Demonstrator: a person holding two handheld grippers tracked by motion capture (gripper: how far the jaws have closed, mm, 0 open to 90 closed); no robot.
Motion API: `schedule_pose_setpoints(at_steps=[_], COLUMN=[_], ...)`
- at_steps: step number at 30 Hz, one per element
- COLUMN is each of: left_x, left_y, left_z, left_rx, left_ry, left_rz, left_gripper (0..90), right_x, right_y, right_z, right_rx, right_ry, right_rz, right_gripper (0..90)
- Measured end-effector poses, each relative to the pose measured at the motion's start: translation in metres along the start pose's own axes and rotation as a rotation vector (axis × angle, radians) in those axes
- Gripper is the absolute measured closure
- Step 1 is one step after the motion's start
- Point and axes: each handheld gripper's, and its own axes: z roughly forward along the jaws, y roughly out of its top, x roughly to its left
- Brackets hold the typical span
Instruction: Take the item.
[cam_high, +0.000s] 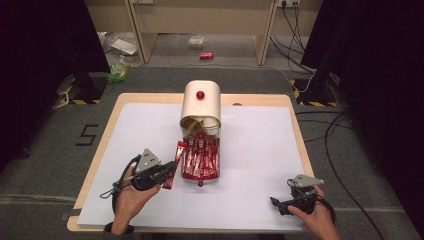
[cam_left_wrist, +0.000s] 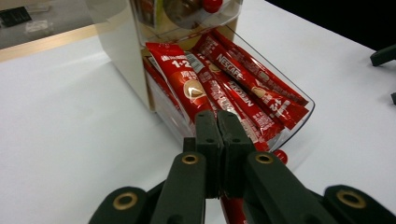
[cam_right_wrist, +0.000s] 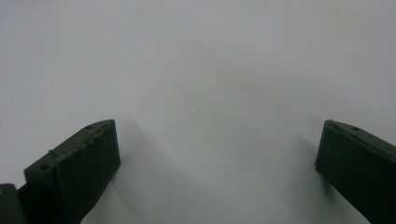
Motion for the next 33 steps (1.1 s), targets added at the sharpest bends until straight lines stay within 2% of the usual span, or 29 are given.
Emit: schedule_pose_setpoints(at_steps=[12,19,25,33], left_x=[0.021,0.030,0.048,0.060], left_y=[-0.011,-0.019,-0.031,-0.041], left_z=[-0.008,-0.004,0.003,0.009], left_rx=[-0.005,0.008,0.024,0.029], left_ry=[0.068,0.107,0.151,0.186], left_rz=[-0.039,-0.050,-0.083,-0.108], left_gripper=[87.4,87.3,87.3,87.3], right_x=[0.000,0.000,0.000,0.000], right_y=[0.000,0.000,0.000,0.000], right_z=[0.000,0.000,0.000,0.000], right_rx=[0.000,0.000,0.000,0.000], right_ry=[0.000,0.000,0.000,0.000], right_rz=[0.000,0.001,0.000,0.000], right_gripper=[0.3,0.3,0.3,0.3])
